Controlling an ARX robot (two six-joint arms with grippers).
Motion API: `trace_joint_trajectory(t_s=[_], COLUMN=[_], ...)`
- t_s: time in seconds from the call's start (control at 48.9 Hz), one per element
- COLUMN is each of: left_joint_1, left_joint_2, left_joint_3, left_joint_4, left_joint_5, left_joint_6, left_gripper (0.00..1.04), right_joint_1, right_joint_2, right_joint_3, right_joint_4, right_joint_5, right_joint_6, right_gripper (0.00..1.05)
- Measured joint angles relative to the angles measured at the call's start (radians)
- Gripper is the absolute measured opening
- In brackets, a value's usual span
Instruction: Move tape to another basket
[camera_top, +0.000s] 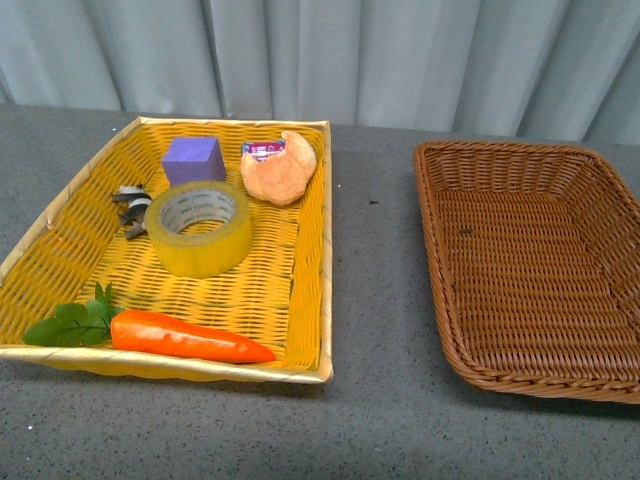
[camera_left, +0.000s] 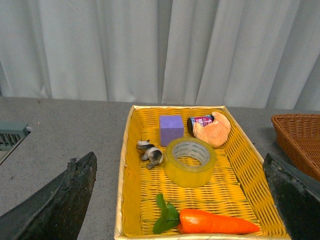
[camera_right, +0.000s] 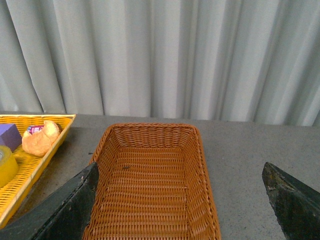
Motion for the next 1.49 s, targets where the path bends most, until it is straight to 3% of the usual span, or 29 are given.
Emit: trace_joint_trajectory(t_s=[1.492], left_joint_1=[0.000], left_joint_2=[0.000], left_joint_3=[0.000], left_joint_4=[0.000], left_joint_5=[0.000], left_joint_6=[0.000], left_gripper=[0.98], right_joint_1=[0.000], right_joint_2=[0.000], right_joint_3=[0.000], right_joint_4=[0.000], right_joint_5=[0.000], right_joint_6=[0.000], right_gripper=[0.96])
